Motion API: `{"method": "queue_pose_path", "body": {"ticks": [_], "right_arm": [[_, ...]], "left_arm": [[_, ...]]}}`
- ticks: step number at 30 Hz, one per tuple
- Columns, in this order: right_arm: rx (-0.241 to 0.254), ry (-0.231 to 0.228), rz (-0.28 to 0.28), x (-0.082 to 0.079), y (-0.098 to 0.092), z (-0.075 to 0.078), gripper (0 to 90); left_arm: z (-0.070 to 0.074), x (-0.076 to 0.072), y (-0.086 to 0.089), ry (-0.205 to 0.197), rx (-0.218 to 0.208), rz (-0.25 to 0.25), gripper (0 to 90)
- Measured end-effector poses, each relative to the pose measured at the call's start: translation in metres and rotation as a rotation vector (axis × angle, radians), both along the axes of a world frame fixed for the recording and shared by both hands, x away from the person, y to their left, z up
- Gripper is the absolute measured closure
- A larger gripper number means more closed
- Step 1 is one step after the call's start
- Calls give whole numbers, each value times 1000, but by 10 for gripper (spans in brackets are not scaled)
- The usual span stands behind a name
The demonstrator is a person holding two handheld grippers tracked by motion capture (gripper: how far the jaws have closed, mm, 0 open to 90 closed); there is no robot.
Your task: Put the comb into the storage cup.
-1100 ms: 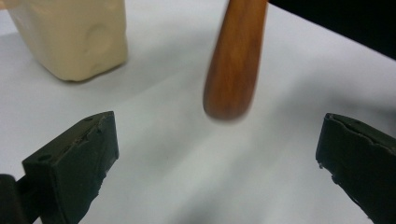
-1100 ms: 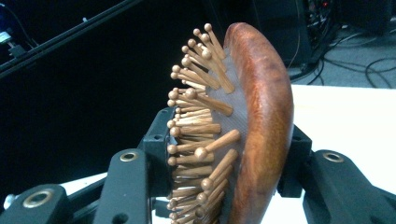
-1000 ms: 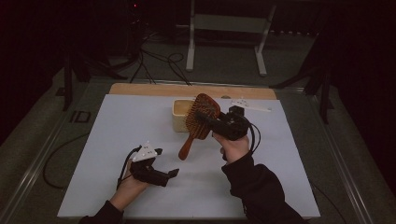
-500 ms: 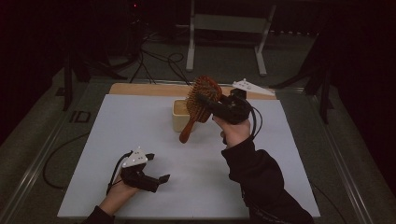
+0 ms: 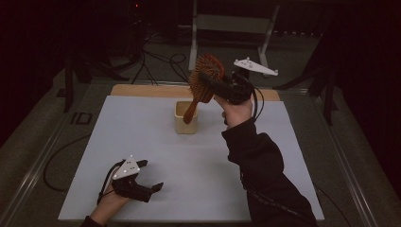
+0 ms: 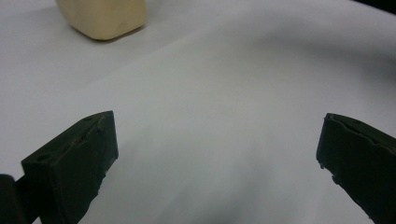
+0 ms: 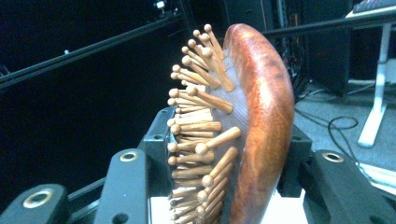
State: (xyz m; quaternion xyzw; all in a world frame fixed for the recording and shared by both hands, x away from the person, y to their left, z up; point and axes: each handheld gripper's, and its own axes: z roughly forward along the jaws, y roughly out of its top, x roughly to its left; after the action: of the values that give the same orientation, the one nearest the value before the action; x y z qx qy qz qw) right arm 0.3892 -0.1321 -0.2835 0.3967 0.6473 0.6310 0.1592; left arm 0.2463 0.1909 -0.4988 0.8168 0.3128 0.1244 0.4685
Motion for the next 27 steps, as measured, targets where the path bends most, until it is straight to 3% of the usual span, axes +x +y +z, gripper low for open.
{"method": "queue_pose_path", "body": {"ticks": [4,8,20,27], "right_arm": [[-7,-18,-21,12,3,4,516],[-31,-25,-36,24,10,1,517],[-72,2,-87,60,32,-30,517],[-56,51,-89,74,39,-53,516]], "left_arm": [[1,-2,4,-29,-26,-4,0],[0,-2,5,-30,-44,-11,0],[0,-2,6,-49,-55,-20,0],[2,-3,7,-66,-66,-12,0]]}}
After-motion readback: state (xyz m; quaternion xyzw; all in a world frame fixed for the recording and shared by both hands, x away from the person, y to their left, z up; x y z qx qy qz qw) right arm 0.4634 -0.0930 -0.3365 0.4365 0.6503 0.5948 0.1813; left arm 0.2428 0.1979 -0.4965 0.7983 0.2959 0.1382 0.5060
